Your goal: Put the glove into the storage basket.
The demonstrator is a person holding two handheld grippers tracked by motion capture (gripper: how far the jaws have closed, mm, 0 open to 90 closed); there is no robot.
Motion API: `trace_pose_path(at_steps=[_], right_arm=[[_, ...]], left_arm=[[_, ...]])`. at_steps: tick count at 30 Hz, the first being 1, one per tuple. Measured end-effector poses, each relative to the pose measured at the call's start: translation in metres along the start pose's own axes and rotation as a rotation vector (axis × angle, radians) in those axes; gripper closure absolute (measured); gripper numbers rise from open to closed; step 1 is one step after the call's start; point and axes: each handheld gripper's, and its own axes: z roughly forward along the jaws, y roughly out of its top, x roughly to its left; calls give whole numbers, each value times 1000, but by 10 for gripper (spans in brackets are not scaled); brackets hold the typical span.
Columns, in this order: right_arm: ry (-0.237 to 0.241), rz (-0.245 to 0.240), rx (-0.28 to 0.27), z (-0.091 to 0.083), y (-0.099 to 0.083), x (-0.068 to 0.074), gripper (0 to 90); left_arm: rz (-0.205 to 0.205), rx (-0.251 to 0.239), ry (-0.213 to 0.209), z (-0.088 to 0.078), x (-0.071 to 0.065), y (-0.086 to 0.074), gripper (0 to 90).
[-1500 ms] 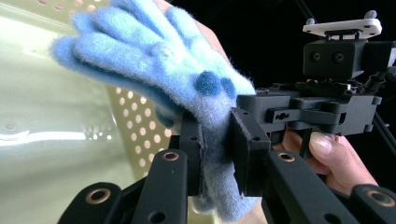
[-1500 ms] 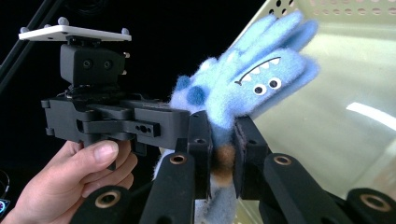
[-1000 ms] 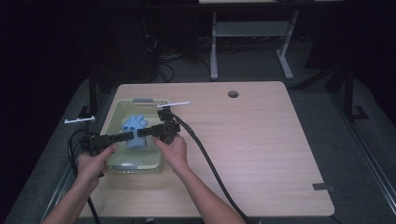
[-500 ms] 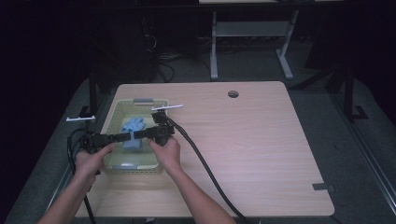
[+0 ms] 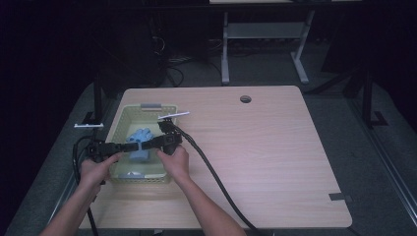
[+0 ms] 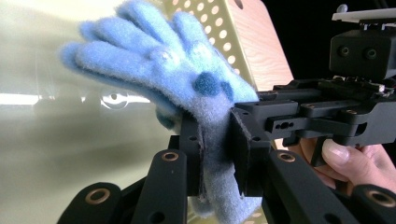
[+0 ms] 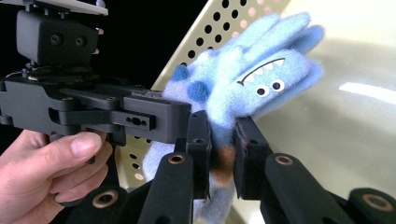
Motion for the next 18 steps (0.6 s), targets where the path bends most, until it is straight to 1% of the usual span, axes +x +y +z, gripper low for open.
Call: trace_pose_path(at_steps=[1,4,11,12,18], right_arm=[[-1,1,1,1,0,0,783],[-11,-2,9,3,-1,0,781],[-53,-16,28,6,-2,-1,765],[-54,-19,32,7,-2,-1,764],[-67,-17,35,9,-4,0,758]], left_arm=[[-5,2,2,0,0,0,752],[-1,14,16,2,1,0,752],[4,31,37,5,1,0,751],[-1,32,39,6,1,0,751],[9,42,53,6,2,-1,752]])
